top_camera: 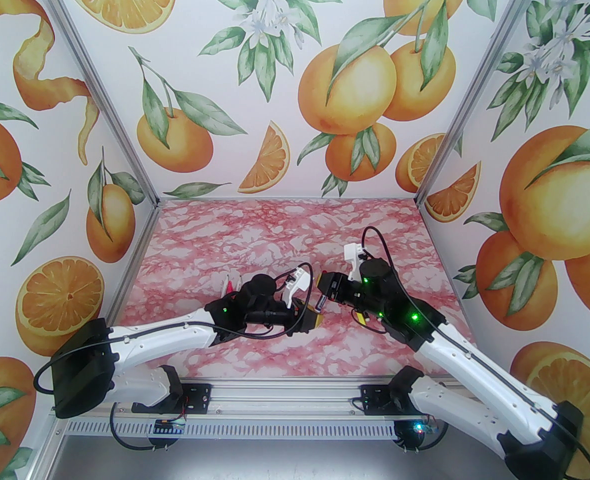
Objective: Open the pen caps
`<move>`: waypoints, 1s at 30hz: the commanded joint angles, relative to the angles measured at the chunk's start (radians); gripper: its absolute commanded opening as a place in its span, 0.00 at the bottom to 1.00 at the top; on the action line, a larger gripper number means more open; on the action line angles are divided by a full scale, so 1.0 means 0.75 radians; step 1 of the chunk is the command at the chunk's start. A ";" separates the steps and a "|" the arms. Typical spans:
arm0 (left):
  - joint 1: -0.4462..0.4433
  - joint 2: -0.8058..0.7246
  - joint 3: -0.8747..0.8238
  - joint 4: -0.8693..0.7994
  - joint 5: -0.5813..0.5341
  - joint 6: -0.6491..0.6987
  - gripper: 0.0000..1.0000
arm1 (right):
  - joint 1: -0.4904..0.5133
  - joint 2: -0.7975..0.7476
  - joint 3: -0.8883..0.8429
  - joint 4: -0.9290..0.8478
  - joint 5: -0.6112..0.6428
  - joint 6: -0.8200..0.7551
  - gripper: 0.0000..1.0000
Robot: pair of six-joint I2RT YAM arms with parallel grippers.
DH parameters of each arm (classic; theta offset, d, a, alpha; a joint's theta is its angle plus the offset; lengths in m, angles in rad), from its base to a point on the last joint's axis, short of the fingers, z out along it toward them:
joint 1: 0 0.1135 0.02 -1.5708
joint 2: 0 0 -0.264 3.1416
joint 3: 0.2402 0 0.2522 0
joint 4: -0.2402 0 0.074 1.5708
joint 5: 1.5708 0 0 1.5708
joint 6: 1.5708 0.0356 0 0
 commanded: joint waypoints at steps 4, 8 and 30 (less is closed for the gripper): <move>-0.093 0.031 0.088 -0.335 -0.216 0.173 0.02 | -0.018 0.010 0.095 -0.077 0.293 -0.051 0.08; -0.115 0.021 0.081 -0.312 -0.236 0.176 0.01 | -0.061 0.008 0.093 -0.053 0.305 -0.040 0.08; -0.060 0.023 0.038 -0.120 0.091 0.108 0.00 | -0.214 -0.062 0.044 0.175 0.111 -0.143 0.05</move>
